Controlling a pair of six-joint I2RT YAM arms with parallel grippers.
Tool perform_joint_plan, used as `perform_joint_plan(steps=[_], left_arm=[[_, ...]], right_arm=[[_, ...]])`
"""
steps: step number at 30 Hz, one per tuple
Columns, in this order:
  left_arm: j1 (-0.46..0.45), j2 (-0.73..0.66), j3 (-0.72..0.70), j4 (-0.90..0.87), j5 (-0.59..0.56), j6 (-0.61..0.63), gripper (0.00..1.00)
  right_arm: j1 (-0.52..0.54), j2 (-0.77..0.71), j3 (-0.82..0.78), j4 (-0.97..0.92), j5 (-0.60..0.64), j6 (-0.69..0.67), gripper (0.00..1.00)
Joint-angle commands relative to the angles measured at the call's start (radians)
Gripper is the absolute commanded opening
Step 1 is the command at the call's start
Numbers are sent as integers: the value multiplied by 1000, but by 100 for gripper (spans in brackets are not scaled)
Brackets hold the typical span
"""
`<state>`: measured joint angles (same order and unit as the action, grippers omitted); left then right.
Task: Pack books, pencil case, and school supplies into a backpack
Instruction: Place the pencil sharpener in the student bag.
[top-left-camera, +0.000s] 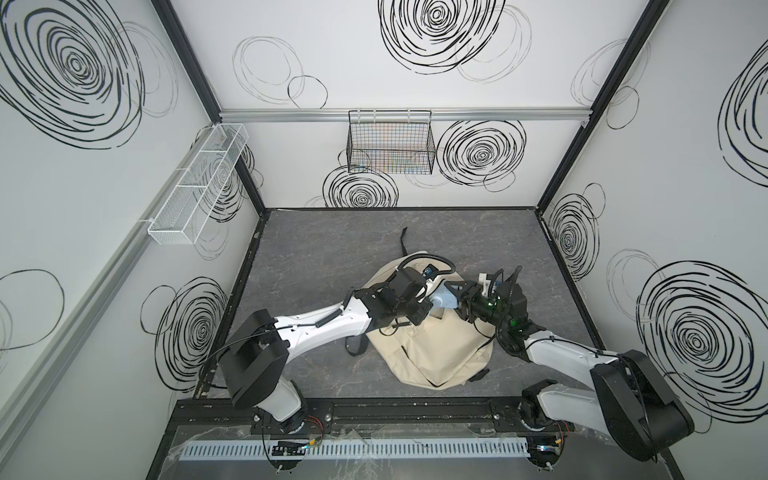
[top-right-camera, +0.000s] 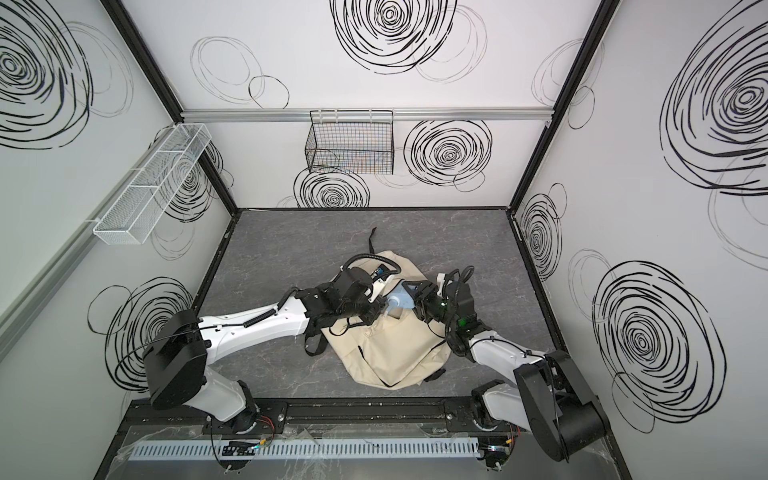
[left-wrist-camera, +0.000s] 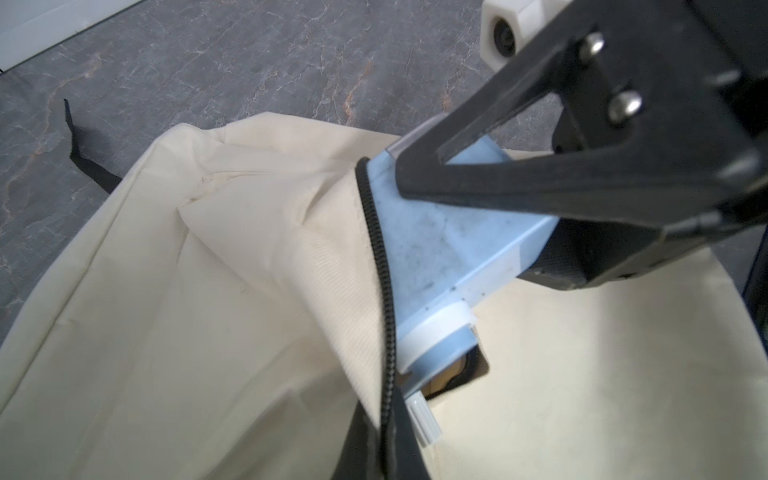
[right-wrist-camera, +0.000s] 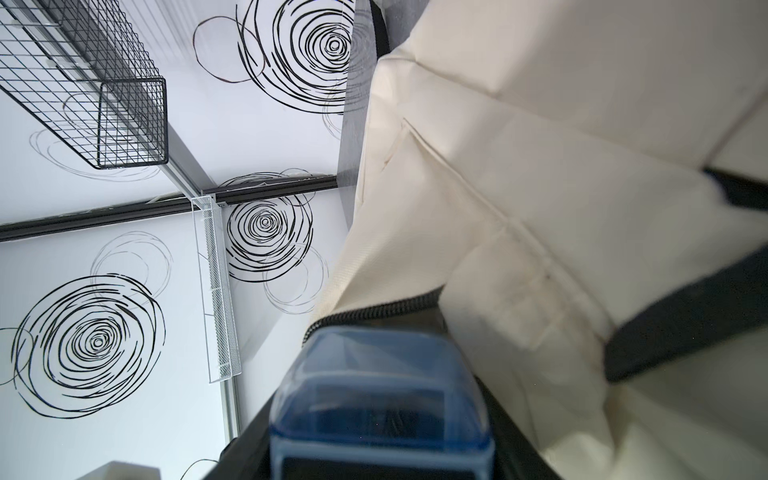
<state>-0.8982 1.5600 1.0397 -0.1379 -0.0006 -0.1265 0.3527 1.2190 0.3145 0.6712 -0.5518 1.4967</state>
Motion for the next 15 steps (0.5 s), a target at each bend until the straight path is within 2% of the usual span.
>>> perform_joint_plan(steps=[1,6,11,15], left_arm=[[-2,-11,-4,74,71,-31,0],[-6,-11,9,95,96,-44,0],[-6,-15,22,113,111,-48,0],[-1,-6,22,123,110,-48,0]], right_arm=[[5,23,0,121,20,18,29],[69,89,14,141,73,5,30],[141,133,50,116,123,-41,39],[186,139,60,110,146,-51,39]])
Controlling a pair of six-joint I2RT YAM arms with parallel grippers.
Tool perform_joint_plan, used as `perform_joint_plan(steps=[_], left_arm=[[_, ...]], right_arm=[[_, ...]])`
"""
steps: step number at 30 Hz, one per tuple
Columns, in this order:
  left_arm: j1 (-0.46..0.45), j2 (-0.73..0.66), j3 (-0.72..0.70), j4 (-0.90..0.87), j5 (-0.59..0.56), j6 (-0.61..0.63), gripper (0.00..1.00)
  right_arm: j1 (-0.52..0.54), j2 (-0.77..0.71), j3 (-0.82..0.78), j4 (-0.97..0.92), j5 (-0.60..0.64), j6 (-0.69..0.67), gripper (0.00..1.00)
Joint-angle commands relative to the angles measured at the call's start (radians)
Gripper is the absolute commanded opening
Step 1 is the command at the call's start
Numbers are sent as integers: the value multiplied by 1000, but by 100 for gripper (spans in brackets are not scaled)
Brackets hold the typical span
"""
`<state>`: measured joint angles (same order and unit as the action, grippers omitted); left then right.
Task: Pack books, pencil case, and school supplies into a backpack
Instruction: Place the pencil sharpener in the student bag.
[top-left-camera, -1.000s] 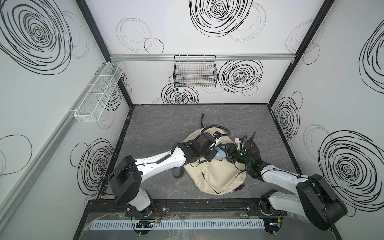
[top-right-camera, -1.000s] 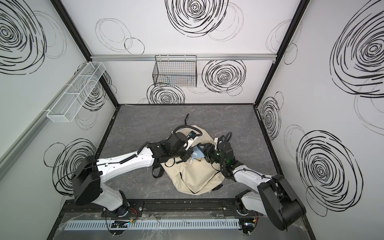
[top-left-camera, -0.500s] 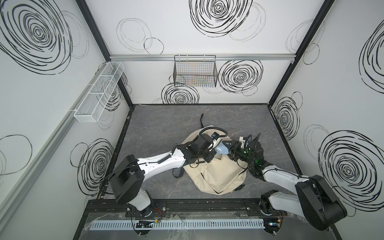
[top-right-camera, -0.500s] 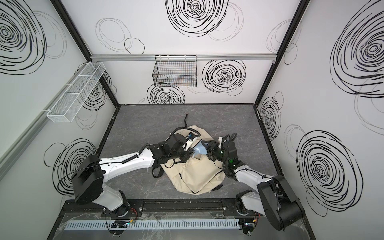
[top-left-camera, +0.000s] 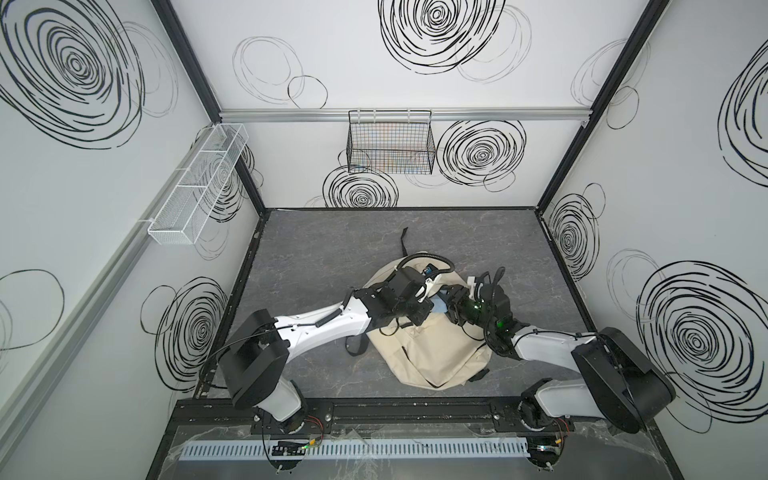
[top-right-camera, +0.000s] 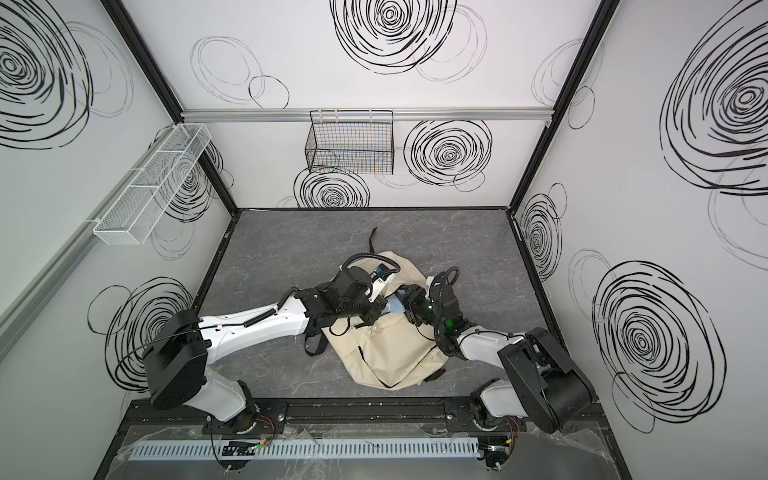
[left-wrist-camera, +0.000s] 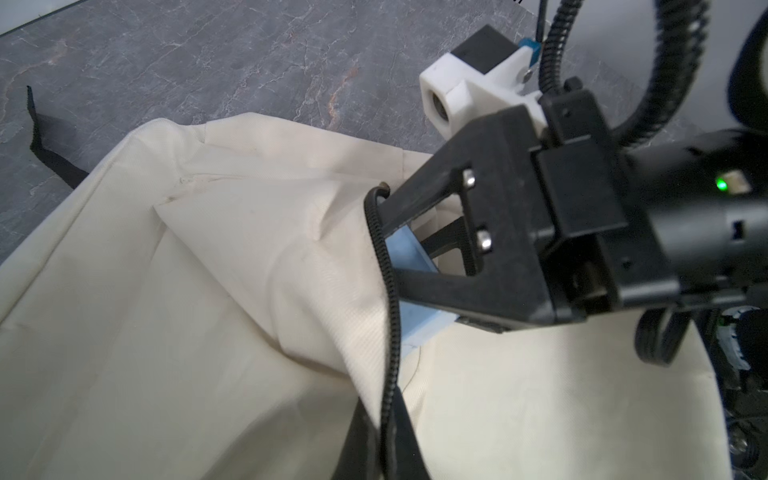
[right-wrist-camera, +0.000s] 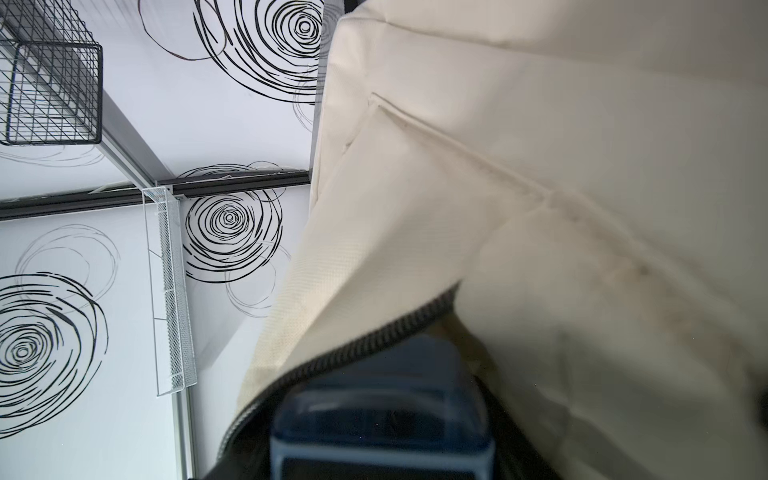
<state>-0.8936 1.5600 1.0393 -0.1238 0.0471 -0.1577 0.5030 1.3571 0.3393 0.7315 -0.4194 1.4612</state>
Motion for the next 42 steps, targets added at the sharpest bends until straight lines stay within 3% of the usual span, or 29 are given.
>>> perform_joint_plan(steps=[1,6,10,15,20,24,31,38,42], left_arm=[[-5,-2,25,110,66,-16,0],[-5,-2,7,124,71,-24,0],[-4,-3,-2,123,64,-23,0],[2,-12,-21,130,68,-20,0],[2,-12,-29,143,93,-23,0],[6,-11,-35,142,83,-20,0],[32,-38,-50,157,73,-30,0],[53,-48,-70,165,71,-30,0],[57,-47,-72,172,77,-30,0]], right_arm=[[43,-1,38,61,10,-16,38],[53,-21,81,51,13,-55,40],[30,61,111,77,-84,-86,39],[-27,90,25,232,-124,15,39],[-29,112,172,-30,-151,-188,57],[-22,160,268,-188,-221,-283,63],[-59,70,269,-486,-171,-444,76],[-111,15,280,-629,-159,-543,78],[-116,5,270,-626,-142,-570,74]])
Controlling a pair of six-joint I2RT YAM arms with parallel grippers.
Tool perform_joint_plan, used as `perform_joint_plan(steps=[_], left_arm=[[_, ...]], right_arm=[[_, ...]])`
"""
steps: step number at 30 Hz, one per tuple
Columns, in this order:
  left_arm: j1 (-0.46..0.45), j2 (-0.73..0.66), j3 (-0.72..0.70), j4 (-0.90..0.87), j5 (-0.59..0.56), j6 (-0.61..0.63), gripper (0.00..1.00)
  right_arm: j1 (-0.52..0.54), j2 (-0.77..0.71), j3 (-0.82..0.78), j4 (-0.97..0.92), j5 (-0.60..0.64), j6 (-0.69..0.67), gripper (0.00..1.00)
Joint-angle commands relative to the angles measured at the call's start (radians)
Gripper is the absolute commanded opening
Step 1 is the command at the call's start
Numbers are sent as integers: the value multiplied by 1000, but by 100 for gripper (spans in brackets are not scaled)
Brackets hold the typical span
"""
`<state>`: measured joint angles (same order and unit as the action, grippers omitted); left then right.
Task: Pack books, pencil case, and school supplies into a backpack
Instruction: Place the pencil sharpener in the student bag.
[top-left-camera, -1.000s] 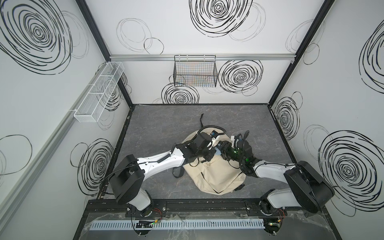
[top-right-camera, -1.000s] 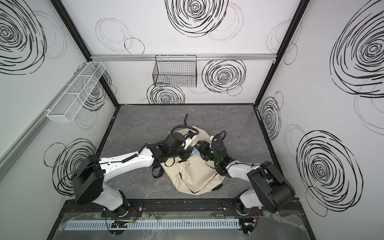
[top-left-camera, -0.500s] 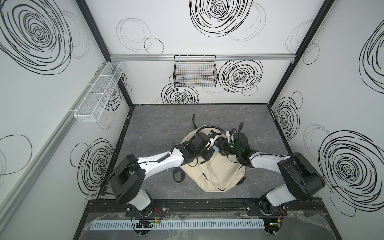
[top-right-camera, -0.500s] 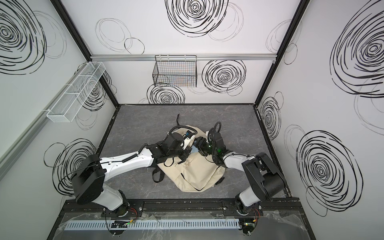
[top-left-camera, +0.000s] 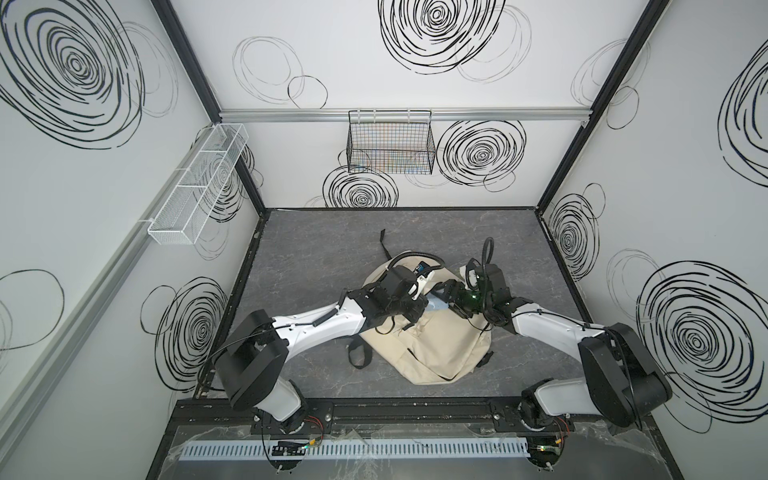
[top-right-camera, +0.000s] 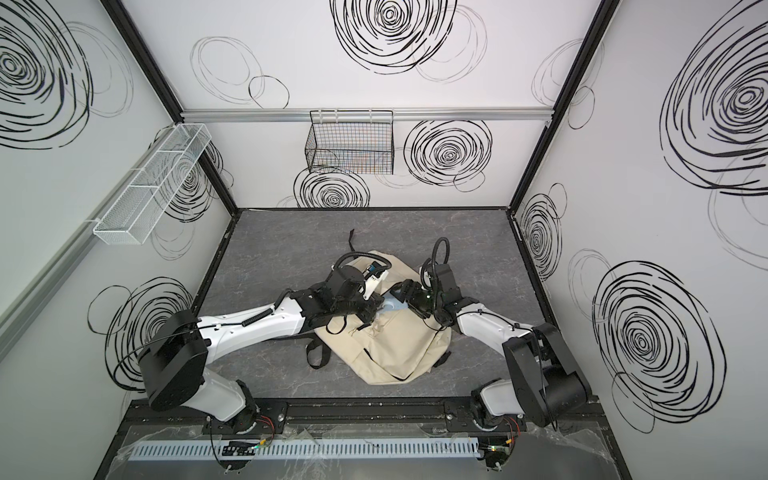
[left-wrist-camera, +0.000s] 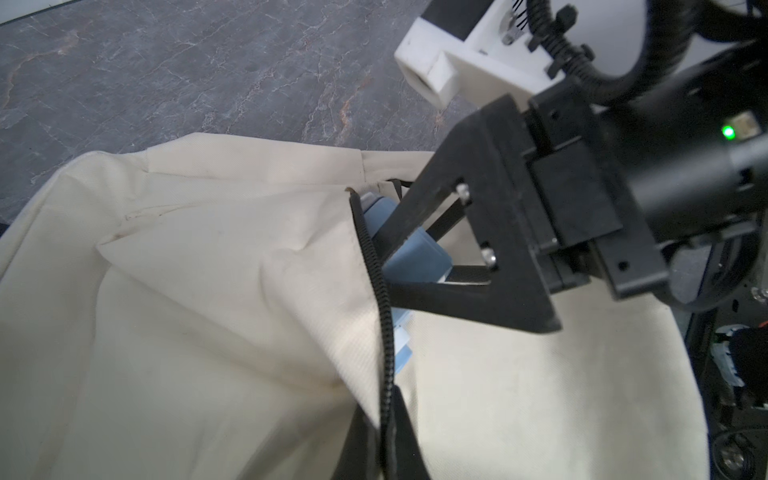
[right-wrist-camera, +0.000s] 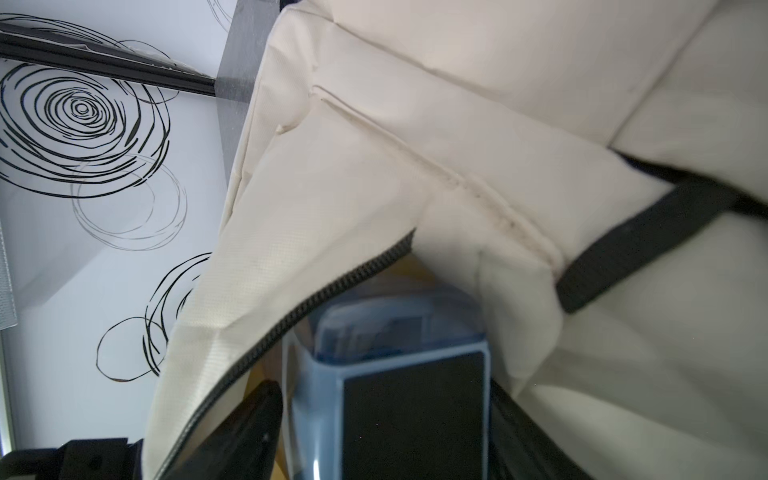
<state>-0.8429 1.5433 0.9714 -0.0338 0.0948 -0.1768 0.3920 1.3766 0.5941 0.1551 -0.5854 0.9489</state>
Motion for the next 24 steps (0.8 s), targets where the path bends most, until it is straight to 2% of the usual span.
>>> perform_joint_plan(steps=[1,5,8,12,17,20,24], left_arm=[[6,-27,-1,84,35,-11,0],[2,-14,8,89,58,-6,0],[-2,-11,11,91,77,5,0],[-12,-11,9,88,86,18,0],[-28,-9,3,92,89,21,0],[-35,-5,3,94,90,21,0],[-38,3,3,95,91,22,0]], right_arm=[[-3,-9,13,-37,22,-58,71],[16,34,17,57,-39,-59,52],[42,71,41,126,-101,-64,45],[48,98,26,240,-139,-17,45],[41,103,-29,403,-75,60,48],[40,123,-76,561,-72,151,49],[58,156,-63,621,-93,186,46]])
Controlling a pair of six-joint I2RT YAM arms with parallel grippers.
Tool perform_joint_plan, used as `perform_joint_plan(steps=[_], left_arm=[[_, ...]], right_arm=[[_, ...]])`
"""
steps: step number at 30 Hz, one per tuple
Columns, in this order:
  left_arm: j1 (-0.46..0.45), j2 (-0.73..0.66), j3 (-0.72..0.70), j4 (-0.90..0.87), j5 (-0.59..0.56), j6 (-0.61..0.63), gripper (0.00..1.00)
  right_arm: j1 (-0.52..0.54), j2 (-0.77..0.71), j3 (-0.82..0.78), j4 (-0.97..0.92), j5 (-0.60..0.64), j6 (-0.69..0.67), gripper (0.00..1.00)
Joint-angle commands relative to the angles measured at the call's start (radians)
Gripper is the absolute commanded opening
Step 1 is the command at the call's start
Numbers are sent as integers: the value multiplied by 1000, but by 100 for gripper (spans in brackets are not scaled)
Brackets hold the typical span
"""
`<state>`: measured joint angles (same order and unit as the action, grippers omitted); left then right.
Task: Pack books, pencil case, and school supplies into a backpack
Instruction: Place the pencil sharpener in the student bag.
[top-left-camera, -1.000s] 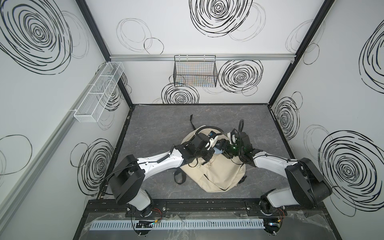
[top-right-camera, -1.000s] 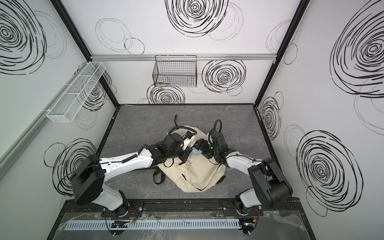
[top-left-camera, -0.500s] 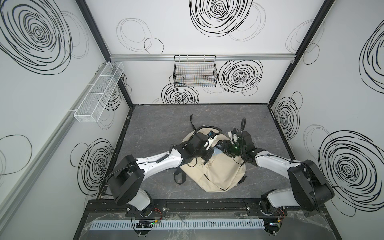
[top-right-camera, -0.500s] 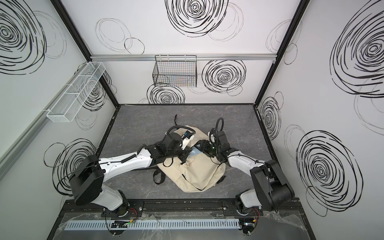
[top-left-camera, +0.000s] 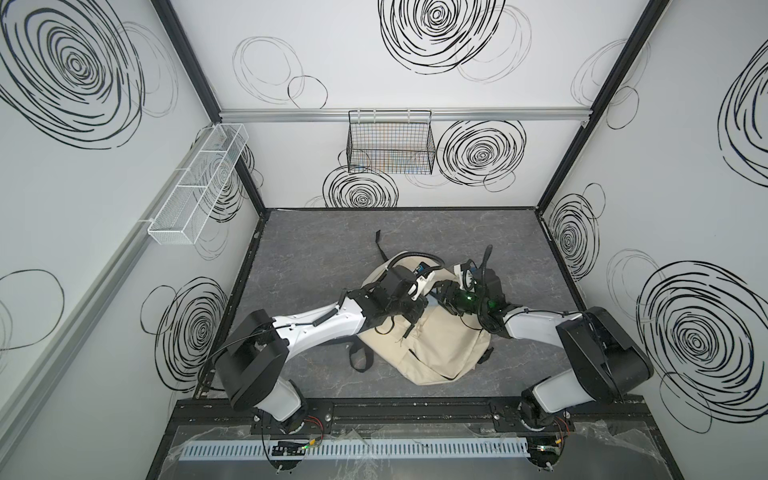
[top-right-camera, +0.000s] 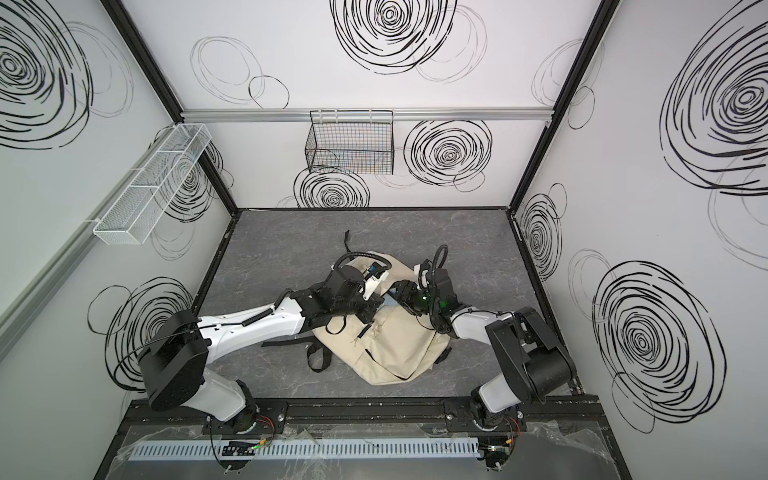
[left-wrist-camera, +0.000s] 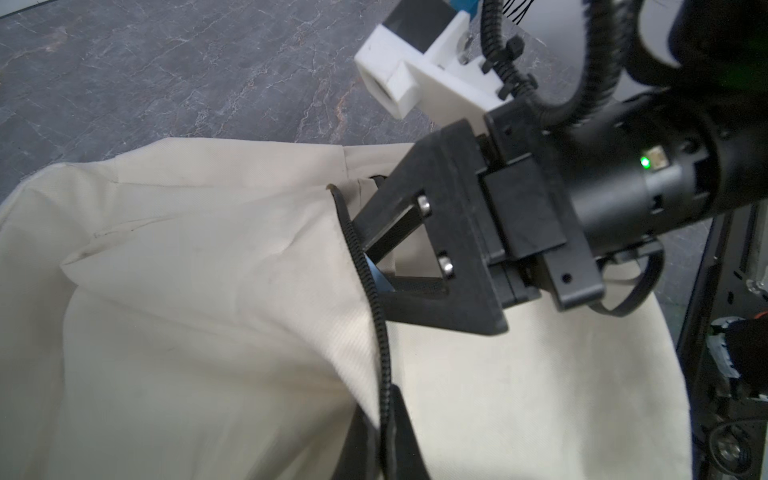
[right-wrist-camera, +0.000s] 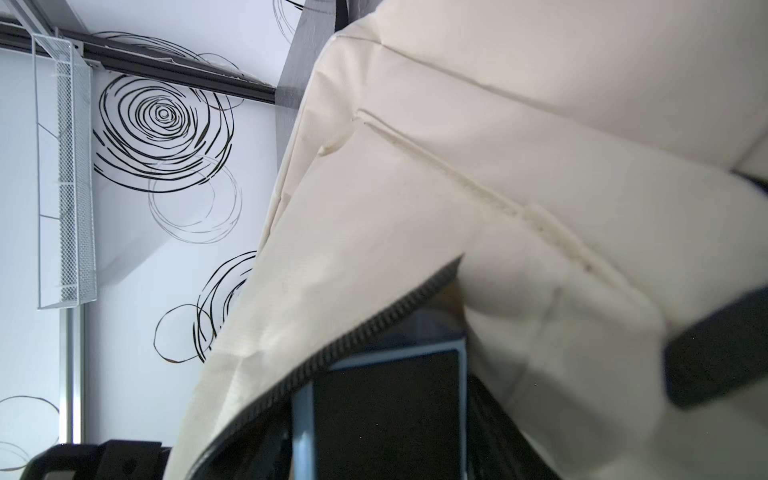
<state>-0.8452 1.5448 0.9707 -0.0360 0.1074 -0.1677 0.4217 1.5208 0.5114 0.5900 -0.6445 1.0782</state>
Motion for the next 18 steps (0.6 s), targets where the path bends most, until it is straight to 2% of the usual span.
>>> perform_joint_plan(steps=[1,11,13,16,18], left_arm=[[-36,1,2,98,77,11,0],[-42,6,-8,105,62,17,0],[-41,6,-12,98,48,27,0],[-39,-3,-19,84,32,44,0],[-28,-15,-33,93,34,41,0]], right_arm=[[36,17,27,192,-42,59,45],[61,85,14,322,-51,146,49],[74,103,49,251,-59,123,49],[92,125,155,4,-108,-31,54],[102,133,170,-12,-162,-57,53]])
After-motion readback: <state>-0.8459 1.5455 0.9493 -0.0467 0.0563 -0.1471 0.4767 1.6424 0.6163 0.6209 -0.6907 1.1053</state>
